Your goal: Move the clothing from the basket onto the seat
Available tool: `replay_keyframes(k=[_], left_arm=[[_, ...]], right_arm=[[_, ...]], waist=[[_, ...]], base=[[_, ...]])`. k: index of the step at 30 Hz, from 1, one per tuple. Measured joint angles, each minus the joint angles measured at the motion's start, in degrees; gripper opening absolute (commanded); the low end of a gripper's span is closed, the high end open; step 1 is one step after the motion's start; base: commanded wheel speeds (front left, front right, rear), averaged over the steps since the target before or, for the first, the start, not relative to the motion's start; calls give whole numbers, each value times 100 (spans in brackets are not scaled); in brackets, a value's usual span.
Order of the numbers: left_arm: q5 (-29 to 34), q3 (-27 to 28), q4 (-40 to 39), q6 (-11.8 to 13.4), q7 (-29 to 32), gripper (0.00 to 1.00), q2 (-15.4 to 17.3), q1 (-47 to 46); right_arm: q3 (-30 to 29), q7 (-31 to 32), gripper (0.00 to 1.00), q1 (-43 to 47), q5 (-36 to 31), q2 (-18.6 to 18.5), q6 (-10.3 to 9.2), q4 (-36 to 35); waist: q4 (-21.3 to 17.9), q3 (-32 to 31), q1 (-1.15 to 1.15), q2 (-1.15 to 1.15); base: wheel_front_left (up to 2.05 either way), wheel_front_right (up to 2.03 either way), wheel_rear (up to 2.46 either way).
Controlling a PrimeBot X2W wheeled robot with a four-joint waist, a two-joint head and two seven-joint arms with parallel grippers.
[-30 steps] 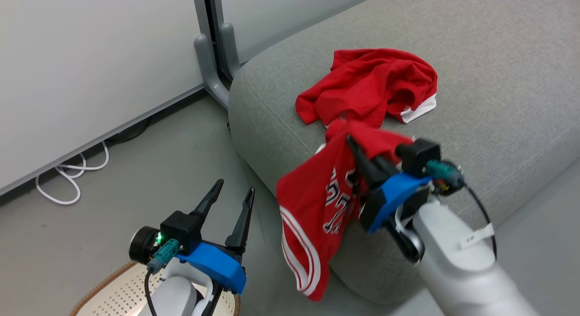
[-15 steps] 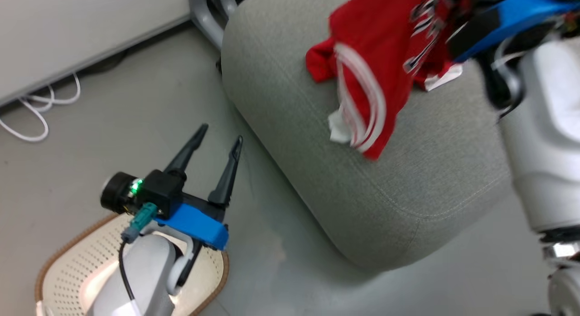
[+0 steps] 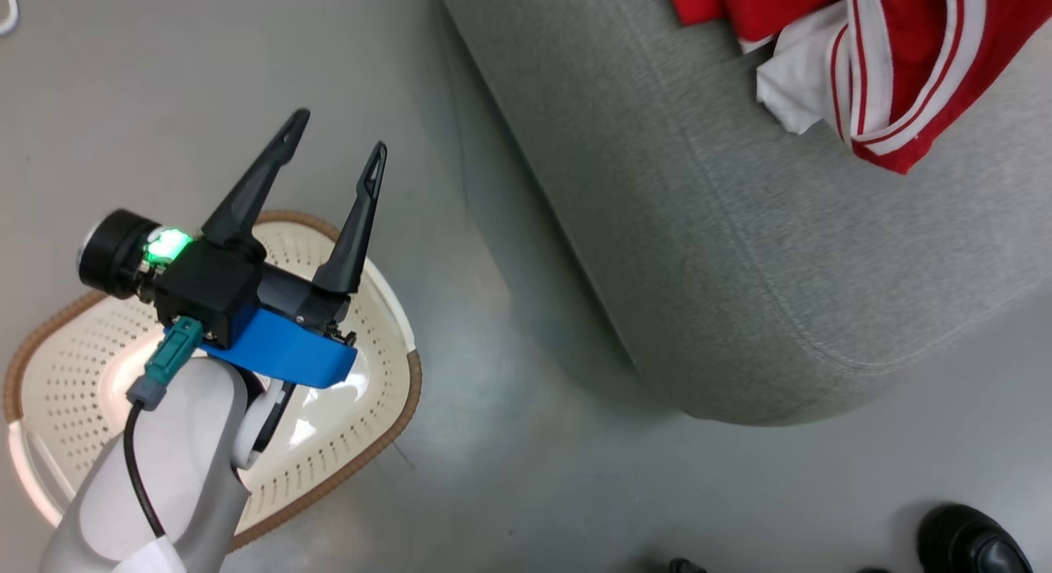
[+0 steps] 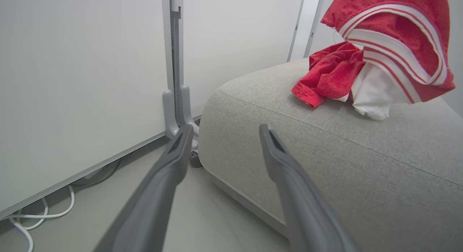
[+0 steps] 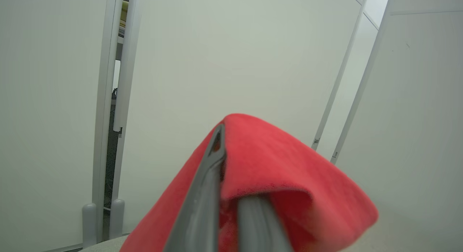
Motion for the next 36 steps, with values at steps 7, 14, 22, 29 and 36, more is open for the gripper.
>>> replay_keyframes(k=[7,14,22,29,36], left_arm=[[100,10,-415,8,38,100,144,-190],[144,-91,-528,38,63,100,120,-270],[103,-110,-402,40,33,100,59,-292],[87,-87,-357,65,23,100,71,-291],[86,-79,-302,85,15,100,54,-291]], right_arm=[[-146,-12,0,162,-137,9,0,609],[-188,-160,0,348,-258,123,0,1496],[-172,-335,23,426,-290,69,1,2043],[-93,-383,100,435,-289,5,1,2186],[-74,-401,100,425,-348,62,0,2249]], waist=[[245,576,0,0],[463,805,0,0],[553,690,-1,0],[532,630,-1,0],[520,611,-1,0]], base=[[0,0,0],[0,0,0],[0,0,0],[0,0,0],[0,0,0]])
